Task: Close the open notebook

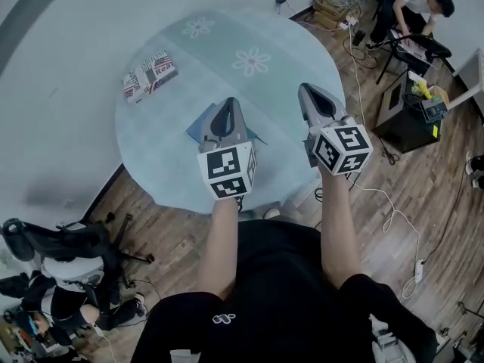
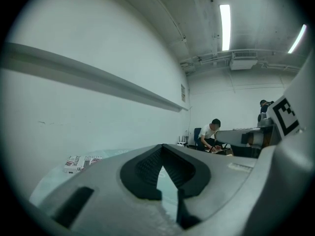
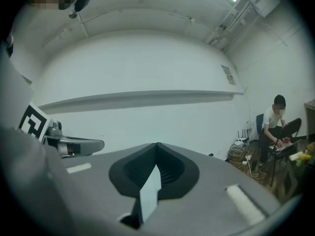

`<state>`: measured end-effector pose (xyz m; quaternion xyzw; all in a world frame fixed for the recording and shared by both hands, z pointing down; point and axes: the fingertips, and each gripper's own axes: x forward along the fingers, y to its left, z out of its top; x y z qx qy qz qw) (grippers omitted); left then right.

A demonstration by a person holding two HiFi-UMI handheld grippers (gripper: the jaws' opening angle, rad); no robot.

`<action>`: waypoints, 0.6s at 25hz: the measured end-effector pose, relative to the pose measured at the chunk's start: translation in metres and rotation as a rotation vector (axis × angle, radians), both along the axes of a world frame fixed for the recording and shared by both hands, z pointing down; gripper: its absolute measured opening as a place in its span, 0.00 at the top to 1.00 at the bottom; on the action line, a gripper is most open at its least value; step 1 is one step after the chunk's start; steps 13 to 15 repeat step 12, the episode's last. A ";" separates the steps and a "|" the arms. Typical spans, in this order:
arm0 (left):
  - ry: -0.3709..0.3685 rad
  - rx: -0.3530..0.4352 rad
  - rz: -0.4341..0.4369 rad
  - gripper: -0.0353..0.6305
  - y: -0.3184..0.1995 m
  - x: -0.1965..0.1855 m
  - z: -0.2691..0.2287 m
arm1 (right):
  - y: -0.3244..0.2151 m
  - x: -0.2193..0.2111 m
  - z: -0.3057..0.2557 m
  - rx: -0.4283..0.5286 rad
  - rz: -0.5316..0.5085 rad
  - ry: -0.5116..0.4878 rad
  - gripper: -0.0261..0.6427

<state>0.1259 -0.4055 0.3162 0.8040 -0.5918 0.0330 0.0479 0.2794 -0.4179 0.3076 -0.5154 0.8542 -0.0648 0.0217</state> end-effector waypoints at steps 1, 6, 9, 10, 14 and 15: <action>-0.001 0.001 -0.001 0.94 0.000 0.000 -0.001 | 0.000 0.000 0.000 0.002 -0.003 -0.001 0.94; -0.017 -0.012 -0.001 0.94 -0.003 -0.003 0.000 | -0.004 -0.001 0.002 0.009 -0.010 -0.012 0.94; -0.024 -0.024 -0.005 0.94 -0.010 -0.009 0.003 | -0.011 -0.007 0.003 0.015 -0.021 -0.007 0.94; -0.024 -0.027 -0.011 0.94 -0.012 -0.013 0.005 | -0.012 -0.011 0.005 0.016 -0.031 0.000 0.94; -0.023 -0.035 -0.023 0.94 -0.013 -0.021 0.009 | -0.013 -0.021 0.011 0.012 -0.050 0.014 0.94; -0.023 -0.035 -0.023 0.94 -0.013 -0.021 0.009 | -0.013 -0.021 0.011 0.012 -0.050 0.014 0.94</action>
